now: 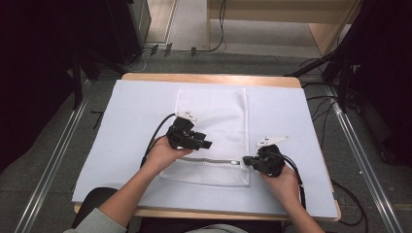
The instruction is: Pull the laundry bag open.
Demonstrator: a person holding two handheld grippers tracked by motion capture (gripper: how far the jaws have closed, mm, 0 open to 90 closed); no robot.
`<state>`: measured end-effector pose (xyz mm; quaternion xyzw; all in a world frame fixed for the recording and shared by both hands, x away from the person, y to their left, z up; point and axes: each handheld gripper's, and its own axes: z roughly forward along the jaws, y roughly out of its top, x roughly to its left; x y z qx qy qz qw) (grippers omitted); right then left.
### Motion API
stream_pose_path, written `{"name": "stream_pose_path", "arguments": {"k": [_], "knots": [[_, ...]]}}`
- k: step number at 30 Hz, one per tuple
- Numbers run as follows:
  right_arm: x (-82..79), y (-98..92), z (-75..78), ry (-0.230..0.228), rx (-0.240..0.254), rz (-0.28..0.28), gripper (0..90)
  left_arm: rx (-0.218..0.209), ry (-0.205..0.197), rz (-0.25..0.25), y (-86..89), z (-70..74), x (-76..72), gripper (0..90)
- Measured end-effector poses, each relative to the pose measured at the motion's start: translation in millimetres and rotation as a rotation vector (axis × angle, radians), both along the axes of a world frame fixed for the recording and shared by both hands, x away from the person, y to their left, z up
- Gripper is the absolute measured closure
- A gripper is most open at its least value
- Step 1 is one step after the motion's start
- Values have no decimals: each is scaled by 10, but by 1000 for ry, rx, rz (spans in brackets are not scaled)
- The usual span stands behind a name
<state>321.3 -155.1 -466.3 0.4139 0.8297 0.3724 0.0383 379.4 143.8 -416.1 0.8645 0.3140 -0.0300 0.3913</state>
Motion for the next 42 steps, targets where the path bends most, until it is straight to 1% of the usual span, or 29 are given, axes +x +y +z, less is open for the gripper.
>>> {"name": "stream_pose_path", "arguments": {"k": [1,3,4,5,8,9,12,14,15,17,20,21,24,25,26,27,28,30,31,32,34,35,38,40,41,42], "knots": [[0,-1,-7,3,-4,1,900,1,2,-7,-14,-1,-5,518],[-1,7,-27,9,-7,-1,900,-13,10,-10,-50,-10,-17,519],[-3,12,-33,6,-8,1,900,-2,8,-16,-71,-9,-25,520],[-4,16,-40,-1,-11,4,900,-11,7,-18,-86,-16,-30,522],[-12,25,-46,-16,-19,10,900,-6,13,-32,-138,-30,-51,528],[-17,19,-53,-26,-21,20,900,3,10,-34,-155,-33,-61,533],[-21,19,-62,-35,-18,20,900,5,14,-44,-201,-48,-83,539],[-23,22,-65,-41,-17,23,900,-7,19,-47,-225,-62,-94,547],[-23,24,-66,-41,-17,24,900,-14,28,-51,-240,-71,-101,556],[-25,36,-64,-43,-26,25,900,-8,30,-55,-280,-89,-120,573],[-36,40,-66,-53,-32,27,900,-3,42,-68,-350,-123,-154,629],[-36,40,-66,-53,-32,27,900,-4,47,-76,-380,-140,-164,629],[-36,36,-70,-58,-29,32,900,14,58,-91,-478,-193,-203,669],[-38,36,-72,-63,-29,33,900,23,47,-91,-498,-205,-215,686],[-42,37,-72,-64,-29,34,900,20,50,-91,-511,-214,-222,705],[-43,36,-73,-66,-30,36,900,10,61,-92,-524,-232,-219,720],[-48,38,-73,-66,-31,34,900,10,74,-88,-541,-244,-219,730],[-49,36,-76,-79,-36,44,900,22,78,-95,-578,-276,-221,757],[-54,38,-75,-84,-38,45,900,23,88,-96,-600,-294,-230,767],[-64,44,-72,-88,-45,47,900,39,89,-108,-634,-322,-238,782],[-67,44,-72,-93,-47,48,900,40,94,-106,-647,-331,-241,788],[-71,44,-70,-90,-46,47,900,38,87,-102,-655,-339,-241,792],[-79,39,-64,-80,-40,53,900,34,101,-99,-672,-355,-226,795],[-103,42,-58,-79,-47,54,900,35,102,-102,-680,-366,-219,795],[-111,45,-56,-80,-49,58,900,36,112,-103,-689,-370,-214,795],[-121,48,-55,-77,-51,58,900,32,115,-101,-698,-374,-217,795]]}}
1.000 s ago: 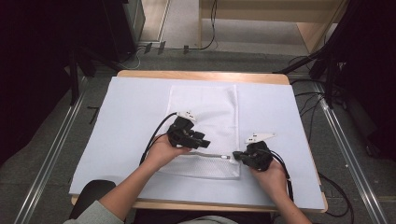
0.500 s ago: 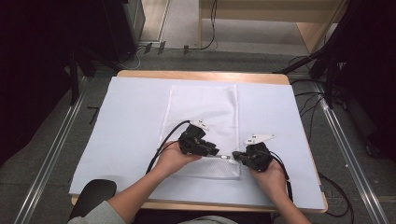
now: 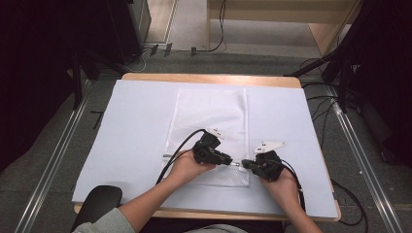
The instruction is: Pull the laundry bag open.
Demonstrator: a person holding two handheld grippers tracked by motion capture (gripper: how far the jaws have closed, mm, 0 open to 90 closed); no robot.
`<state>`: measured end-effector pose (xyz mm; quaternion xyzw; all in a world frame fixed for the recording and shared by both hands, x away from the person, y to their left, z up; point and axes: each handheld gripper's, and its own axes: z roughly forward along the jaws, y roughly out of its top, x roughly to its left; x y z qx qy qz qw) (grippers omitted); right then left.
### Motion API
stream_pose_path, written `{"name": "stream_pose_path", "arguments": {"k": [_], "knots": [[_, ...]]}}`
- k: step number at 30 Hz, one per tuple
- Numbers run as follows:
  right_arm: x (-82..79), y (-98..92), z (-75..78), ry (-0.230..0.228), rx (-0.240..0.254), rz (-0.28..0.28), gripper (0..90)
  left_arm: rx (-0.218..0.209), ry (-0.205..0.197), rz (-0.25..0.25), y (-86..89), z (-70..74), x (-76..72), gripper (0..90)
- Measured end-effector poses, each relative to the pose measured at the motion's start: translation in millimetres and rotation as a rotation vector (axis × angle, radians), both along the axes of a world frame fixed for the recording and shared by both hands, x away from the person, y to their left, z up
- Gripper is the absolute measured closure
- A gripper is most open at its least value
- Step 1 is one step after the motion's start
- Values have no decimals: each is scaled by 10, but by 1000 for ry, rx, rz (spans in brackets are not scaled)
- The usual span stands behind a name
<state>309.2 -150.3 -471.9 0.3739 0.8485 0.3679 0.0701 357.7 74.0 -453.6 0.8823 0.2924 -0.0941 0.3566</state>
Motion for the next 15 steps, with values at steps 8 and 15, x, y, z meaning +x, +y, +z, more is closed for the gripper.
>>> {"name": "stream_pose_path", "arguments": {"k": [8,15], "knots": [[-24,12,-15,-13,-4,11,900,23,31,-6,-80,-70,-15,794],[-24,10,-20,-18,-1,15,900,12,49,3,-139,-120,-14,794]]}}
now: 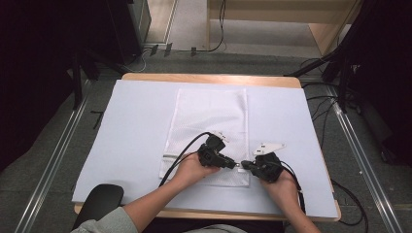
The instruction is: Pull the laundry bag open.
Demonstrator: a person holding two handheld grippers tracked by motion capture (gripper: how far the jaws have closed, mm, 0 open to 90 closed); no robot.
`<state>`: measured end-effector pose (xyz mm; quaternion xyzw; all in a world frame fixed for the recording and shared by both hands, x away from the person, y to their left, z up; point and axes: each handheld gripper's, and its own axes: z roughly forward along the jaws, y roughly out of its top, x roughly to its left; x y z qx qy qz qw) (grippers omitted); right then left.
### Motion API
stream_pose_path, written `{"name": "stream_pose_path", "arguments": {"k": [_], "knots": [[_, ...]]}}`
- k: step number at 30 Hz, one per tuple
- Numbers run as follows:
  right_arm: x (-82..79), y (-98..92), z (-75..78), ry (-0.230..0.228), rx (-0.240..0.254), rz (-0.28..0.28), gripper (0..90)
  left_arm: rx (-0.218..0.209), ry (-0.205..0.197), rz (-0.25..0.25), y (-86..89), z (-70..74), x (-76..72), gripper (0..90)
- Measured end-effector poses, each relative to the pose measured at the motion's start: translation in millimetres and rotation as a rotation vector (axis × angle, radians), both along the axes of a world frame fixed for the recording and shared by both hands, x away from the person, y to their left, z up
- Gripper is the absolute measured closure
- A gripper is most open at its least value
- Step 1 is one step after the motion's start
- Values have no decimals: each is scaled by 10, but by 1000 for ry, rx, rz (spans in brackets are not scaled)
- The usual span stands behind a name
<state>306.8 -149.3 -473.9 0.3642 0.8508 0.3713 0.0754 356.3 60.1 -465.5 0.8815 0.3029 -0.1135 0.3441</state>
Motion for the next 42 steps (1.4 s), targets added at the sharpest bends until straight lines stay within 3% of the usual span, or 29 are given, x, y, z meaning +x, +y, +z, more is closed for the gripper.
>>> {"name": "stream_pose_path", "arguments": {"k": [11,18,22,26,30,40,41,42], "knots": [[0,0,-2,-2,0,2,900,-10,1,24,-33,-23,-31,868],[1,2,-4,-2,1,0,900,-13,-1,30,-43,-20,-21,868],[1,4,-3,-1,0,-1,900,-29,19,31,-31,-40,-10,863],[3,3,-3,0,0,-3,900,-13,-9,15,-44,-25,-30,877],[-5,13,0,-3,-8,-3,900,-7,20,2,-21,-18,5,880],[-4,13,-1,4,-10,-13,900,25,26,-14,-9,23,20,884],[-5,14,0,6,-10,-15,900,36,10,-5,1,31,19,885],[-6,14,0,6,-10,-17,900,32,33,-9,26,29,42,885]]}}
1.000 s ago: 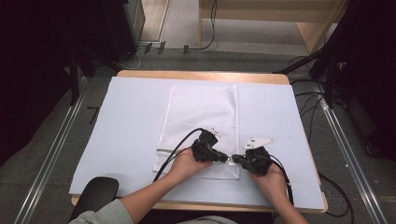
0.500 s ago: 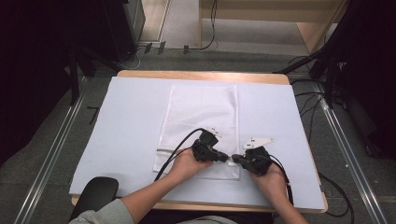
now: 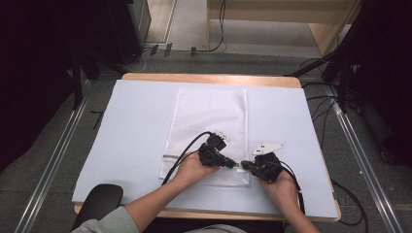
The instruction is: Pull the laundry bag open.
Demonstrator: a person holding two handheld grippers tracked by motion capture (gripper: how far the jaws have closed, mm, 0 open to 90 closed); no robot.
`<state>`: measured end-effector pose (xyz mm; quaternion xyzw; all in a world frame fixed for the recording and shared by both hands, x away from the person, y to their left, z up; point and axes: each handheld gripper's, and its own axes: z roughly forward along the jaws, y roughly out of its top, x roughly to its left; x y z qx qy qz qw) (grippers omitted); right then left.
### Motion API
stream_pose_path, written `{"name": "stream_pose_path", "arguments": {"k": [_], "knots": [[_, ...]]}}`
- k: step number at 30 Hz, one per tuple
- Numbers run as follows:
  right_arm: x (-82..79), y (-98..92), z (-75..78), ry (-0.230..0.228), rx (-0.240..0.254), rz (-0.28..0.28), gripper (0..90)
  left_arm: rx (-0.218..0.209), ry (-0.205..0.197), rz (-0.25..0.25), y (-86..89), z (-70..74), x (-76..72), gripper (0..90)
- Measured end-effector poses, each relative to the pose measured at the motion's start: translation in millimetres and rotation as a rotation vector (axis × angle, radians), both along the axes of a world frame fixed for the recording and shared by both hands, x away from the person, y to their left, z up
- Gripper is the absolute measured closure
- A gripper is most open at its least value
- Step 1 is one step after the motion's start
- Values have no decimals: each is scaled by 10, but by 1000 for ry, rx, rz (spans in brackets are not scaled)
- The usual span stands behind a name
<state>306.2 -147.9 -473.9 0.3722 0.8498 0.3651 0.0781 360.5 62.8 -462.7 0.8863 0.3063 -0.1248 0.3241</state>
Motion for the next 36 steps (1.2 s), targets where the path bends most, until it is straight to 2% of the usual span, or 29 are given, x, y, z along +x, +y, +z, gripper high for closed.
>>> {"name": "stream_pose_path", "arguments": {"k": [9,11,18,20,22,25,36], "knots": [[-2,0,-1,-2,1,1,900,11,15,2,68,21,26,885],[0,-3,-4,-4,4,3,900,0,21,13,89,23,34,884],[1,-12,-11,-6,11,6,900,13,19,-6,100,33,30,884],[1,-14,-13,-6,15,6,900,0,32,-5,113,31,40,884],[1,-17,-13,-3,16,2,900,7,37,-4,123,30,45,884],[0,-21,-15,-2,17,5,900,6,34,4,136,37,43,884],[1,-23,-16,-1,21,3,900,30,22,-13,143,54,37,885]]}}
